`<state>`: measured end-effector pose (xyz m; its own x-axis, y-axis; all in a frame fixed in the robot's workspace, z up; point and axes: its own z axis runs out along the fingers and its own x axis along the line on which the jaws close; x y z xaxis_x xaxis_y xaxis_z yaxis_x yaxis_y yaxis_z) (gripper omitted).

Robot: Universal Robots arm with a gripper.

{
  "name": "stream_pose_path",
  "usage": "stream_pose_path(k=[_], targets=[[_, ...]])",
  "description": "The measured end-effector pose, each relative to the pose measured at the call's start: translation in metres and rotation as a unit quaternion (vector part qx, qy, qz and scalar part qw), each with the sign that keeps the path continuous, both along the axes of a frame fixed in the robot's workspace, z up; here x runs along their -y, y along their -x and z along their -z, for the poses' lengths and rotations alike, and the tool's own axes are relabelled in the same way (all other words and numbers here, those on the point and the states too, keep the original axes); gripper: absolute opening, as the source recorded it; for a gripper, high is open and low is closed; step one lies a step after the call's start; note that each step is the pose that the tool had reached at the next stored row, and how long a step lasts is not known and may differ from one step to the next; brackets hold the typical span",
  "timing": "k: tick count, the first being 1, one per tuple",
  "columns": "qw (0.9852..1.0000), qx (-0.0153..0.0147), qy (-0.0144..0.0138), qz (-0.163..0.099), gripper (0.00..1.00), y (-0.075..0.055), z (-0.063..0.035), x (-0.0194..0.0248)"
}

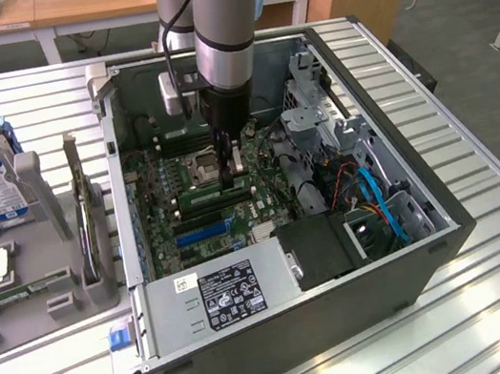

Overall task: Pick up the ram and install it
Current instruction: 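Insert the ram into the slot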

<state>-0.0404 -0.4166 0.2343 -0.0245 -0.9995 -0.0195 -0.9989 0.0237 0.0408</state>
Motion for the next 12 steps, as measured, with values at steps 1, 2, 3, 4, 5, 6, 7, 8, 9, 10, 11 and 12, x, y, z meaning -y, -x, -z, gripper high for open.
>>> stream_pose_path(k=[1,2,3,4,5,6,7,8,9,10,11,12], targets=[[1.0000,0.0000,0.0001,0.000,0.12,0.0000,0.0002,0.0001],[1.0000,-0.0001,0.0002,0.000,0.12,0.0000,0.0004,0.0002],[1.0000,-0.0001,0.0003,0.000,0.12,0.0000,0.0005,0.0003],[1.0000,-0.0001,0.0003,0.000,0.12,0.0000,0.0005,0.0003],[1.0000,-0.0001,0.0003,0.000,0.12,0.0000,0.0005,0.0003],[1.0000,-0.0001,0.0003,0.000,0.12,0.0000,0.0006,0.0003],[1.0000,-0.0001,0.0002,0.000,0.12,0.0000,0.0006,0.0002],[1.0000,-0.0001,0.0002,0.000,0.12,0.0000,0.0006,0.0002],[1.0000,0.0000,0.0002,0.000,0.12,0.0000,0.0006,0.0003],[1.0000,0.0000,0.0002,0.000,0.12,0.0000,0.0007,0.0003],[1.0000,-0.0001,0.0001,0.000,0.12,0.0000,0.0007,0.0003],[1.0000,0.0000,0.0001,0.000,0.12,0.0000,0.0010,0.0003]])
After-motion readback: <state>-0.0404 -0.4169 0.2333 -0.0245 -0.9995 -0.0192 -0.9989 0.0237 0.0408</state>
